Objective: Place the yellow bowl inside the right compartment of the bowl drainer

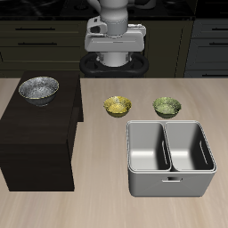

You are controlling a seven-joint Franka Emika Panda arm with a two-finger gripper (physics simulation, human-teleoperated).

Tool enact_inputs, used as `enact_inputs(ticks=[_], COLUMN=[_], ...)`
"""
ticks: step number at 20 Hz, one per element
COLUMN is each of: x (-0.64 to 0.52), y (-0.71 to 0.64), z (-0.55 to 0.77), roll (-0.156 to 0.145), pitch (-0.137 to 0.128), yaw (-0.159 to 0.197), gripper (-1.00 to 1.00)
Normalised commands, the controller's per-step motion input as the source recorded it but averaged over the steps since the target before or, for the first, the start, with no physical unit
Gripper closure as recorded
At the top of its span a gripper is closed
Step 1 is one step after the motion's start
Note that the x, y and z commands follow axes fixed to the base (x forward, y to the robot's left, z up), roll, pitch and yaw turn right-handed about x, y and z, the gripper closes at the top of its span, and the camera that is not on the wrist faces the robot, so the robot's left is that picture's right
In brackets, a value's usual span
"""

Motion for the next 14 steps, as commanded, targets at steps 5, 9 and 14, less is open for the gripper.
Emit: enact_inputs(ticks=[5, 9, 14], x=[0.01, -0.02, 0.11], y=[0.12, 0.15, 0.00], z=[-0.22, -0.39, -0.53], roll=[0.008, 0.022, 0.002], pitch=[-0.008, 0.015, 0.059], yaw=[-0.007, -0.003, -0.014], gripper=[-1.00, -1.00, -1.00])
